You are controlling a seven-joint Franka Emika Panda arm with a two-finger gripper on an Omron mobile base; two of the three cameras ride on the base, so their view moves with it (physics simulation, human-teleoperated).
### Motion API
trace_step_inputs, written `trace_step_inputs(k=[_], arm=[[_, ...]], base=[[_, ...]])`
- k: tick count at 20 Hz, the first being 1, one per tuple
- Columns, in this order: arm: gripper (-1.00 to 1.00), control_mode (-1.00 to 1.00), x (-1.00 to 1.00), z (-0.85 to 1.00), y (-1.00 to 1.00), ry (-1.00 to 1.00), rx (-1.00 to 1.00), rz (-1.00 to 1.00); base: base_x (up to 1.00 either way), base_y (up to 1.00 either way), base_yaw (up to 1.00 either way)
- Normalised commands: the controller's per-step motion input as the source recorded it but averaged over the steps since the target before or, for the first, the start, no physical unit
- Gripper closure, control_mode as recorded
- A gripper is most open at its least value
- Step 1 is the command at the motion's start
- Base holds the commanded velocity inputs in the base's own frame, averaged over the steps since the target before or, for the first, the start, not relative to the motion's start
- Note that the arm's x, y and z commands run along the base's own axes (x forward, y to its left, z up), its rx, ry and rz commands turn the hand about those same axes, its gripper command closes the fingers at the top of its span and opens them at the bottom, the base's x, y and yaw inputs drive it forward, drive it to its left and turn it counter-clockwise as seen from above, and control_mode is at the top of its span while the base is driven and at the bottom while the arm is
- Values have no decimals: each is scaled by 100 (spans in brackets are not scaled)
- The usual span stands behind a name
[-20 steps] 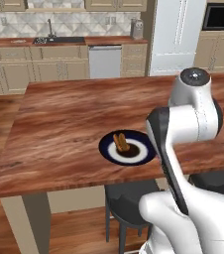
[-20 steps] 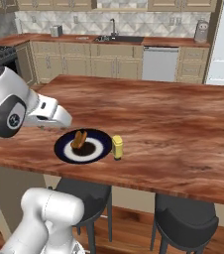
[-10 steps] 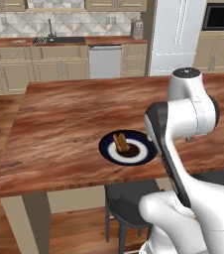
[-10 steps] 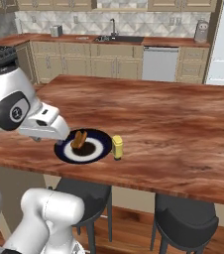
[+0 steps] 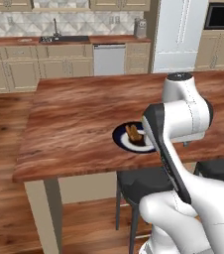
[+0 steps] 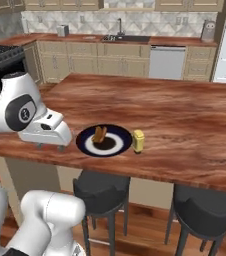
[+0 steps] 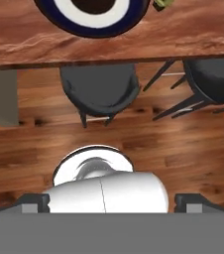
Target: Move the hot dog bun to the plate on the dining table and place the condiment next to that plate. Then navigate to the fridge and take the sausage and place it on the plate as well.
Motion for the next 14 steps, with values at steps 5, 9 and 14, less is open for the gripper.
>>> trace_step_inputs(k=[5, 9, 14], arm=[[-100, 100, 0, 0, 0, 0, 0, 0], [-100, 100, 0, 0, 0, 0, 0, 0], [-100, 100, 0, 0, 0, 0, 0, 0]], base=[[-68, 100, 0], [-38, 100, 0], [-4, 100, -2]])
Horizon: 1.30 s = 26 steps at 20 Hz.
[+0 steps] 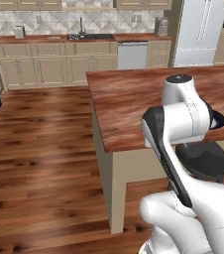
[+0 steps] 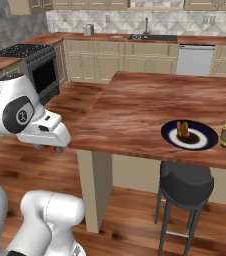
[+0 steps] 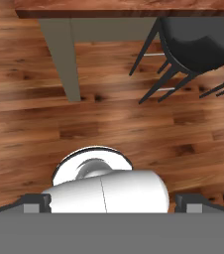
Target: Move the hot dog bun to the plate on the dining table and place the condiment next to that plate. Then navigate to the fridge and take the sausage and place it on the plate as well.
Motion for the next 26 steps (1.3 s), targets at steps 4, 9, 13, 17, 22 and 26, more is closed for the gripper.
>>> trace_step_inputs(k=[4, 9, 13, 17, 22, 26], arm=[[-100, 100, 0, 0, 0, 0, 0, 0], [-100, 100, 0, 0, 0, 0, 0, 0], [-100, 100, 0, 0, 0, 0, 0, 0], [-100, 100, 0, 0, 0, 0, 0, 0], [-100, 100, 0, 0, 0, 0, 0, 0], [-100, 100, 0, 0, 0, 0, 0, 0]], base=[[1, 100, -8], [16, 100, -11], [52, 100, -14], [91, 100, -14], [100, 80, -12], [100, 53, -14]])
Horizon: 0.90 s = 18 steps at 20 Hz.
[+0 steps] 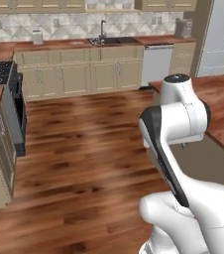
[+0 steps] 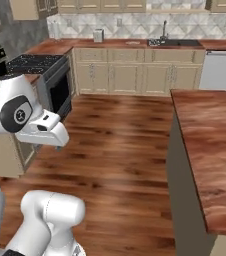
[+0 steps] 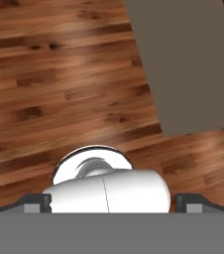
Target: Move the hot dog bun to the plate on the dining table and place the condiment next to that plate. Then navigate to the fridge and take the sausage and place it on the plate as well.
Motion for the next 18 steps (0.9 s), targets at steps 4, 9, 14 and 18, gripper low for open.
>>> trace_step_inputs(k=[4, 9, 14, 18], arm=[[-100, 100, 0, 0, 0, 0, 0, 0], [-100, 100, 0, 0, 0, 0, 0, 0], [-100, 100, 0, 0, 0, 0, 0, 0], [-100, 100, 0, 0, 0, 0, 0, 0]], base=[[100, 40, -19], [100, 32, -19], [100, 32, -18], [100, 31, -16]])
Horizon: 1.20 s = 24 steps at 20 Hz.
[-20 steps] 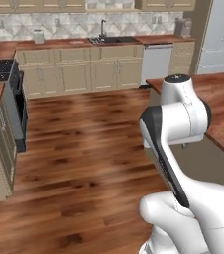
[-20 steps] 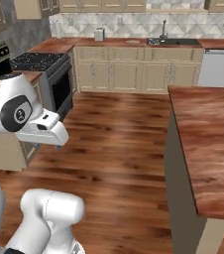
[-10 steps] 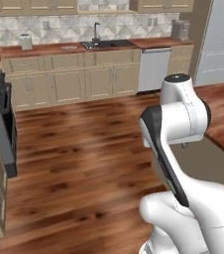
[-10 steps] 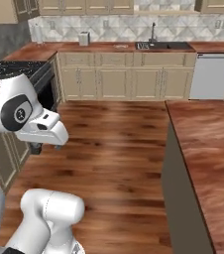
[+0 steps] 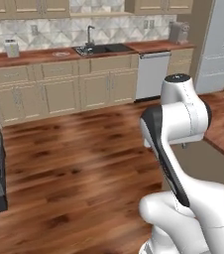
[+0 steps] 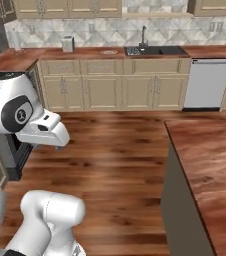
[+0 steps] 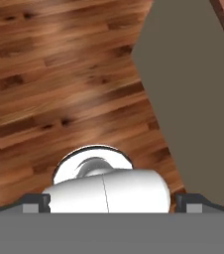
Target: Move the hot dog bun to the plate on the dining table and place the condiment next to that plate. Then navigate to the fridge and take the sausage and place it on the plate as well.
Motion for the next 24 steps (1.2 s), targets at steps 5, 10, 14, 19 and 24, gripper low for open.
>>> trace_step_inputs(k=[5, 10, 14, 19, 24], arm=[[-100, 100, 0, 0, 0, 0, 0, 0], [-100, 100, 0, 0, 0, 0, 0, 0], [-100, 100, 0, 0, 0, 0, 0, 0], [-100, 100, 0, 0, 0, 0, 0, 0], [-100, 100, 0, 0, 0, 0, 0, 0]], base=[[100, 33, -16], [100, 34, -19], [100, 35, -25], [100, 34, -33], [100, 33, -39]])
